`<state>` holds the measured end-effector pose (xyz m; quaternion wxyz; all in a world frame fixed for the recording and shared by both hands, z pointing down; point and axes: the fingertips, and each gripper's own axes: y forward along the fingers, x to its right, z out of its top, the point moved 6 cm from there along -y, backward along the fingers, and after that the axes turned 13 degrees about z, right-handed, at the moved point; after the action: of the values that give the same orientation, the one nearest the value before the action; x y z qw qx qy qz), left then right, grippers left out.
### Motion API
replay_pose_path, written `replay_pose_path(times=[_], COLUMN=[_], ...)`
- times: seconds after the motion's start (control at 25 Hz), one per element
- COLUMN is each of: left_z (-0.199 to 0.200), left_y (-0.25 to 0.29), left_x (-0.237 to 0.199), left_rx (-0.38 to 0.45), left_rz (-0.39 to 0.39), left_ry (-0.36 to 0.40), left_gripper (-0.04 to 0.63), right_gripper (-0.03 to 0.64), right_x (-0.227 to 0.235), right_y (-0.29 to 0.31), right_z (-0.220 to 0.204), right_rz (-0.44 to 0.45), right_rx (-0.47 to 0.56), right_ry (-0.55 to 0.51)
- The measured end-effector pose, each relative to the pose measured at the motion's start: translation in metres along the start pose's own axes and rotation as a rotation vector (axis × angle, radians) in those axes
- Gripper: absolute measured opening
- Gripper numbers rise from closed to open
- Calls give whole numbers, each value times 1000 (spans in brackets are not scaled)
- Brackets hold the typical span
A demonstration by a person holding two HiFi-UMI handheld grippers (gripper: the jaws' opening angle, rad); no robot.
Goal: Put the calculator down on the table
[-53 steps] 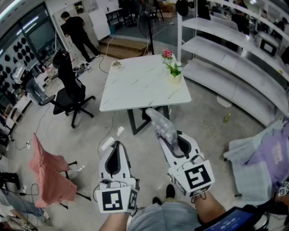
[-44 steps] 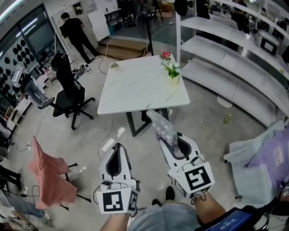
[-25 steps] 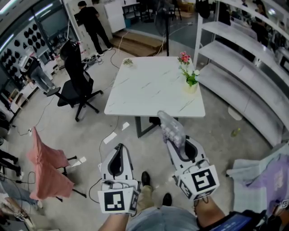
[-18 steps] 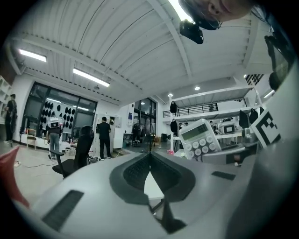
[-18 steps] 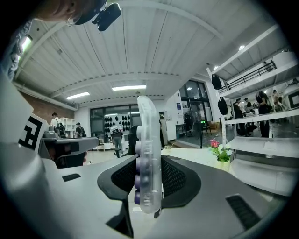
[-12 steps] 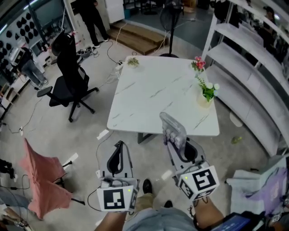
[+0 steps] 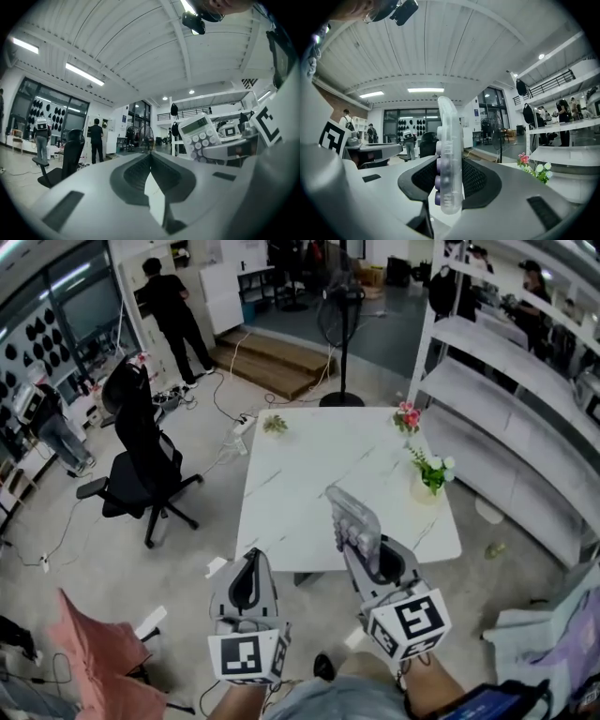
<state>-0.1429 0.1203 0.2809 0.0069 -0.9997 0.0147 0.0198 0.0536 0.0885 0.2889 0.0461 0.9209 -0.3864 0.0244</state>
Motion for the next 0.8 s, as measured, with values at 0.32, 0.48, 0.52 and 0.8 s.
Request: replay_pose_path(times=[0.32, 0.48, 0.52, 0.8], left_z=[-22, -34, -36, -33], left_y=[47, 80, 90, 175], left_x=[7, 12, 13, 16], left_rx=[-48, -70, -74, -75], left_rz=[-50, -53, -52, -17], left_ry=[16, 26, 31, 78], left_gripper=[8, 8, 8, 8], right_gripper=[146, 146, 146, 146], right_x=[32, 57, 65, 129], right_y=[24, 43, 50, 109], right_z=[-13, -24, -26, -32], right_rz=[-51, -54, -54, -33], right_rx=[-14, -32, -35, -55], right_ry=[21, 46, 53, 110])
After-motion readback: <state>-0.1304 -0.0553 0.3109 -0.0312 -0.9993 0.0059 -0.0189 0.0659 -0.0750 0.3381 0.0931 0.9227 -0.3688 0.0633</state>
